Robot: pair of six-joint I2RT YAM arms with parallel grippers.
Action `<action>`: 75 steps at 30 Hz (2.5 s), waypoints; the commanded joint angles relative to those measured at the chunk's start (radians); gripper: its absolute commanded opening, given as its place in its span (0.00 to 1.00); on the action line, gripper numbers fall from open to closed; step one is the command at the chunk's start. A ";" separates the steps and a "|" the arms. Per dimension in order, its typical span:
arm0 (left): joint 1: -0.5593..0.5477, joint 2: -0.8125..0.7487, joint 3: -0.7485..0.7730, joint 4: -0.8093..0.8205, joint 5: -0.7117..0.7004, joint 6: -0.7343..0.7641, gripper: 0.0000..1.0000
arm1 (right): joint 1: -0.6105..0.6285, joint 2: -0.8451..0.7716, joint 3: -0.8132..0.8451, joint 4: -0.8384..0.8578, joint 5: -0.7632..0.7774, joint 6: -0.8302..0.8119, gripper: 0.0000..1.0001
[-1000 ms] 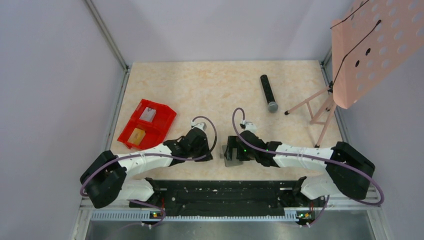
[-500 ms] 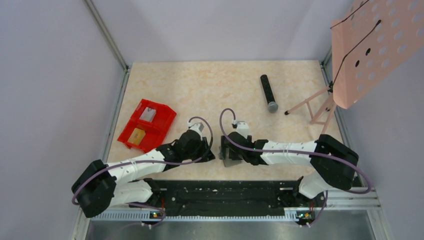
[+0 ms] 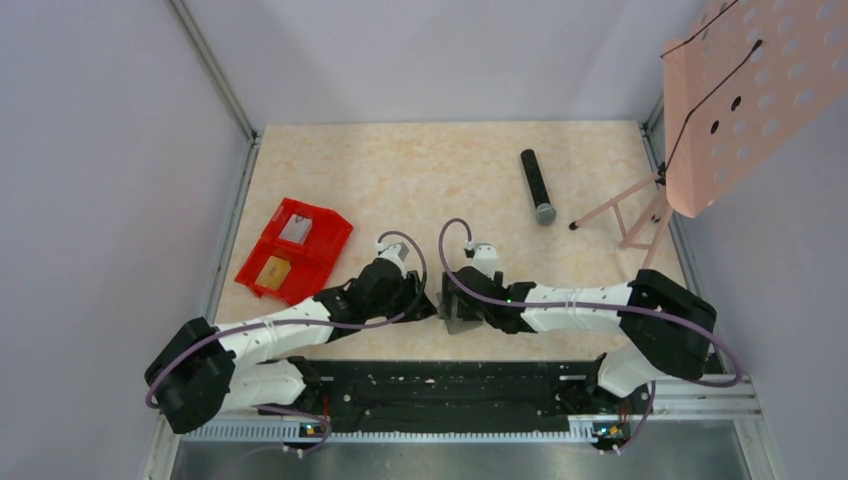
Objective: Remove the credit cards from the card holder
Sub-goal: Open the card holder at the center of the board.
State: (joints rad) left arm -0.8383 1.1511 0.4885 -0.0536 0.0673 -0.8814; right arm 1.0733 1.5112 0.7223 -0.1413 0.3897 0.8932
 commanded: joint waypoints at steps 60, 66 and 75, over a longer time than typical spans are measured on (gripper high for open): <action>0.010 0.024 0.013 0.109 0.055 0.015 0.00 | 0.055 -0.096 -0.082 0.063 0.012 -0.076 0.99; 0.010 0.022 0.008 0.108 0.052 0.013 0.00 | 0.074 -0.079 -0.066 0.069 0.014 -0.071 0.99; 0.010 0.011 0.007 0.106 0.045 0.013 0.00 | 0.077 -0.100 -0.054 0.050 0.019 -0.071 0.99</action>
State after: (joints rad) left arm -0.8326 1.1992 0.4984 -0.0067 0.1299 -0.8631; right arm 1.1362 1.4235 0.6247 -0.0761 0.3927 0.8215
